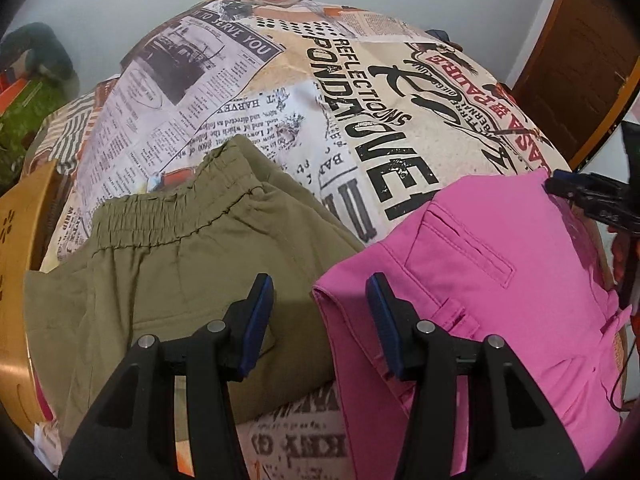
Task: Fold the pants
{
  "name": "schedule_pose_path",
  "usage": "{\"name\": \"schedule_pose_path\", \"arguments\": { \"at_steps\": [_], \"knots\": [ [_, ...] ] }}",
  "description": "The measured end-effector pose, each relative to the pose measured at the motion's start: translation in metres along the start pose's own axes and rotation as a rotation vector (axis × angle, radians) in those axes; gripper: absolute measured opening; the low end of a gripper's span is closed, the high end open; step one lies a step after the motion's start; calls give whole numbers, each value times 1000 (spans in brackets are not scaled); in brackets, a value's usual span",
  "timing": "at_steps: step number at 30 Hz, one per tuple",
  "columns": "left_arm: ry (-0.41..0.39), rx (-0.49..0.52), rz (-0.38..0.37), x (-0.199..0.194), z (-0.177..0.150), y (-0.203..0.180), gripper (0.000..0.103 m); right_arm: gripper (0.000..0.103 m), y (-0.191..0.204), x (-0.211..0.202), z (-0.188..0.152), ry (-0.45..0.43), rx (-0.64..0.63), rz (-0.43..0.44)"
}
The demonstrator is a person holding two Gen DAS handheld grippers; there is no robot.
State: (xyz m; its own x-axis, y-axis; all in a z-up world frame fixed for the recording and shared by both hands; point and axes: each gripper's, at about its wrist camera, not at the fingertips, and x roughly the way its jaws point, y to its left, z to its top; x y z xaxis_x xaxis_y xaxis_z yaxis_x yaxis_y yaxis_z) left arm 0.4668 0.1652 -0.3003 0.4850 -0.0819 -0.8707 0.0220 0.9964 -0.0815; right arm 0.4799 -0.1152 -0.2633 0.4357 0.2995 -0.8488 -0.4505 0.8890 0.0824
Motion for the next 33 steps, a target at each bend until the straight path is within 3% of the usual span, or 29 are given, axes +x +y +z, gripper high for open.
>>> {"name": "schedule_pose_path", "arguments": {
  "at_steps": [3, 4, 7, 8, 10, 14, 18, 26, 33],
  "knots": [
    [6, -7, -34, 3, 0, 1, 41, 44, 1, 4, 0, -18, -10, -3],
    [9, -6, -55, 4, 0, 0, 33, 41, 1, 4, 0, -20, -4, 4],
    [9, 9, -38, 3, 1, -8, 25, 12, 4, 5, 1, -18, -9, 6],
    [6, 21, -29, 2, 1, -11, 23, 8, 5, 5, 2, -18, -12, 3],
    [1, 47, -4, 1, 1, -16, 11, 6, 7, 2, 0, -25, -17, -10],
    [-17, 81, 51, -8, 2, -21, 5, 5, 6, -10, 3, -64, -9, -23],
    [-74, 117, 100, -29, 14, -25, 5, 4, 4, -32, 17, -129, 5, -35],
    [-192, 115, 109, -86, 50, -35, 5, 4, 3, -92, 48, -262, 32, -52],
    [-242, 144, 113, -140, 38, -50, 5, 4, 8, -149, 37, -317, 35, -25]
  ]
}}
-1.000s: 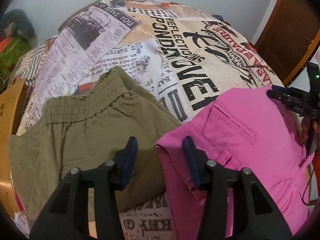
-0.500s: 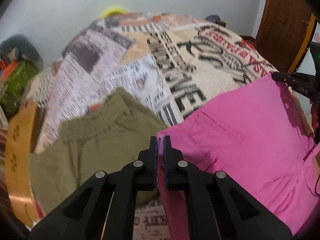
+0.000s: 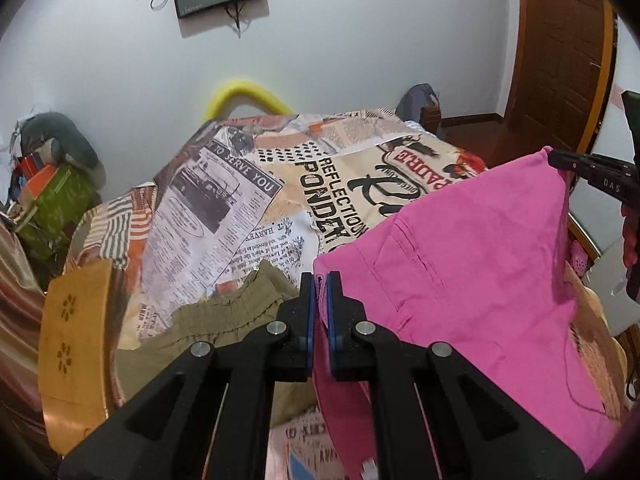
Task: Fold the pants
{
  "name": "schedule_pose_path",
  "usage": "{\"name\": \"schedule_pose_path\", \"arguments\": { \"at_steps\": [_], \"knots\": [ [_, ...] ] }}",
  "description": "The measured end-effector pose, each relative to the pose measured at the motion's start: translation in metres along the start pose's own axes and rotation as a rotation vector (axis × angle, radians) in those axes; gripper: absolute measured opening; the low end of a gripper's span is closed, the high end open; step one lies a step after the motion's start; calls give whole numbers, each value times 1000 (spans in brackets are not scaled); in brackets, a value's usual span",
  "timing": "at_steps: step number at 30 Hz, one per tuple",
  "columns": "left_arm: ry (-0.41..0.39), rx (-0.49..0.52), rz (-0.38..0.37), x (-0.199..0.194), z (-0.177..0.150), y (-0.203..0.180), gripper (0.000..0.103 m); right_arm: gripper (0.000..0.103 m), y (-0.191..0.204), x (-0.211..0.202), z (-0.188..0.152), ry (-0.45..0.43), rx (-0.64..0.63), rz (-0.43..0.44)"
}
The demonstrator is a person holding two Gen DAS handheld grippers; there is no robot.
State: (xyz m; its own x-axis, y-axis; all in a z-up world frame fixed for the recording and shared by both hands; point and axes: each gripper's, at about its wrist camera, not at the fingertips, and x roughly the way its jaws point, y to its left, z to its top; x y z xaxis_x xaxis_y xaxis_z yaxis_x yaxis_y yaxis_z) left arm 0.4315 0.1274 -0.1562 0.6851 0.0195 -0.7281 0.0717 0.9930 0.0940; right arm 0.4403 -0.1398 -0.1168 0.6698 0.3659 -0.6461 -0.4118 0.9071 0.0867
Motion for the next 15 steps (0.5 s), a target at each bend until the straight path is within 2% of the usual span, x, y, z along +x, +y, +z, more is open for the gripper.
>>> {"name": "schedule_pose_path", "arguments": {
  "at_steps": [7, 15],
  "knots": [
    [-31, 25, -6, -61, -20, -16, 5, 4, 13, -61, -16, -38, 6, 39],
    [-42, 48, 2, -106, -56, -34, 5, 4, 21, -112, -52, -41, 27, 56]
  ]
}}
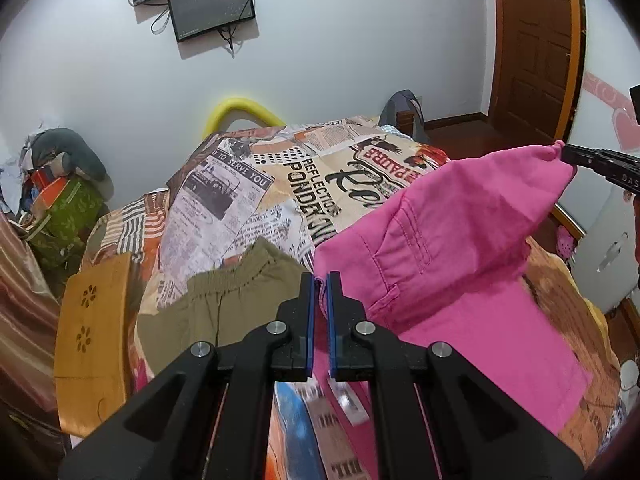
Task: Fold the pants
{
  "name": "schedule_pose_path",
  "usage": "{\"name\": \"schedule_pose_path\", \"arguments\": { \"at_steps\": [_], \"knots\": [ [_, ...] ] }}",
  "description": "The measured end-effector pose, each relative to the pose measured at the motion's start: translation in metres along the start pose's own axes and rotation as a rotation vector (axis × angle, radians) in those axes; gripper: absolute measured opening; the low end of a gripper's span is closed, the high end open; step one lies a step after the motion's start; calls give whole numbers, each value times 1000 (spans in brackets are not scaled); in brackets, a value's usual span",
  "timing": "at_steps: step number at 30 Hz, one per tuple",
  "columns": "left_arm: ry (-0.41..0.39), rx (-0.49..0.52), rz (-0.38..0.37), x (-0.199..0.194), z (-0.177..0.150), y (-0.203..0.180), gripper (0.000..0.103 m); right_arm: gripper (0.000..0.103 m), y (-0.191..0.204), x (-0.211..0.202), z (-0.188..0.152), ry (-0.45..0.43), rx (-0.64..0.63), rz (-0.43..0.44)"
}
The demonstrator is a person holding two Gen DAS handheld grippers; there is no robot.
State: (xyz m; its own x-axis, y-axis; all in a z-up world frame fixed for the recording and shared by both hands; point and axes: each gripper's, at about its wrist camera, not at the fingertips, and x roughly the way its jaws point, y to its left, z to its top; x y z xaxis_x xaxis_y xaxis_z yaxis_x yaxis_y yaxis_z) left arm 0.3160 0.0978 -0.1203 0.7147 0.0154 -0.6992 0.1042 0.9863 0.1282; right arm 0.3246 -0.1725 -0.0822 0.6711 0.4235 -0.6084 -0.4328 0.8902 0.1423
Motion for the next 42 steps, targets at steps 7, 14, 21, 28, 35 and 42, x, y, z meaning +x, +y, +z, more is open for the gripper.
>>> {"name": "schedule_pose_path", "arguments": {
  "at_steps": [7, 14, 21, 28, 35, 42],
  "knots": [
    [1, 27, 2, -31, -48, -20, 5, 4, 9, -31, -44, 48, 9, 9],
    [40, 41, -30, -51, -103, -38, 5, 4, 23, -47, -98, 127, 13, 27],
    [129, -5, -68, -44, -159, -44, 5, 4, 26, -45, -153, 222, 28, 17],
    [196, -29, -63, -41, -193, -47, 5, 5, 24, -53, -173, 295, 39, -3],
    [102, -22, -60, -78, -175, -45, 5, 12, 34, -75, -168, 246, 13, 4],
    [86, 86, -107, -77, -160, -80, 24, 31, 64, -68, -161, 219, -42, 77]
  ]
}}
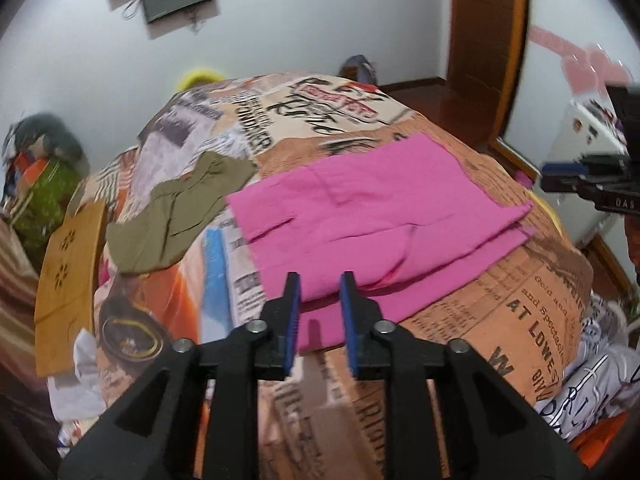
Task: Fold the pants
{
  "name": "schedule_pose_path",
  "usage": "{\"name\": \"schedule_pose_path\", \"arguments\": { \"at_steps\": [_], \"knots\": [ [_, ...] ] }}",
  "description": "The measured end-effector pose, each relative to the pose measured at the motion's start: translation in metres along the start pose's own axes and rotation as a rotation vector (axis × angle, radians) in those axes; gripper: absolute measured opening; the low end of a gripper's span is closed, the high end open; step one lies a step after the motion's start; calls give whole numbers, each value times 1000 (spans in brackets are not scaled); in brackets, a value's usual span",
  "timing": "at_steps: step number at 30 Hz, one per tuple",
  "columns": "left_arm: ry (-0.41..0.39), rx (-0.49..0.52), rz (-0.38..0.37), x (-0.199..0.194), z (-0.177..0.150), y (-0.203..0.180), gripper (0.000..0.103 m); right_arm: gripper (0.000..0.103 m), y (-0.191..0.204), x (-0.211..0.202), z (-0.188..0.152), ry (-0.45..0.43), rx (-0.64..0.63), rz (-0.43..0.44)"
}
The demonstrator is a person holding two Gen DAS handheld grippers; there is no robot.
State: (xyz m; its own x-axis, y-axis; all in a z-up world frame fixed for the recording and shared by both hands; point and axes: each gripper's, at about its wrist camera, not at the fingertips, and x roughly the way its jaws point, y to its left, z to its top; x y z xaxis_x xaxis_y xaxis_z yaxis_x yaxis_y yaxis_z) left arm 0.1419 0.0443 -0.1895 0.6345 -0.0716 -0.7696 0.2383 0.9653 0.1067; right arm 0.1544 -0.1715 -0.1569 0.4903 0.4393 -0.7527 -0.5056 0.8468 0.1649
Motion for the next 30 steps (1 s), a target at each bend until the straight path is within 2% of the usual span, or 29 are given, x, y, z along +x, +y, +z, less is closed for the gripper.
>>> {"name": "schedule_pose_path", "arguments": {
  "at_steps": [2, 6, 8, 11, 20, 23, 27, 30],
  "knots": [
    [24, 36, -2, 10, -2, -11, 28, 35, 11, 8, 1, 4, -26, 13],
    [71, 97, 6, 29, -6, -23, 32, 36, 29, 26, -2, 40, -75, 40],
    [84, 138, 17, 35, -9, -29, 45, 37, 35, 36, -5, 61, -95, 49],
    [76, 187, 28, 40, -10, -37, 57, 37, 40, 47, -8, 90, -109, 61],
    [57, 240, 64, 56, 6, -42, 58, 38, 48, 68, -5, 127, -155, 66],
    [38, 227, 62, 55, 16, -39, 58, 44, 48, 71, -2, 114, -163, 61],
    [33, 224, 27, 57, 22, -37, 58, 44, 48, 77, 1, 93, -179, 70],
    [57, 258, 31, 67, 20, -42, 58, 44, 45, 78, 3, 65, -162, 80]
  ]
}}
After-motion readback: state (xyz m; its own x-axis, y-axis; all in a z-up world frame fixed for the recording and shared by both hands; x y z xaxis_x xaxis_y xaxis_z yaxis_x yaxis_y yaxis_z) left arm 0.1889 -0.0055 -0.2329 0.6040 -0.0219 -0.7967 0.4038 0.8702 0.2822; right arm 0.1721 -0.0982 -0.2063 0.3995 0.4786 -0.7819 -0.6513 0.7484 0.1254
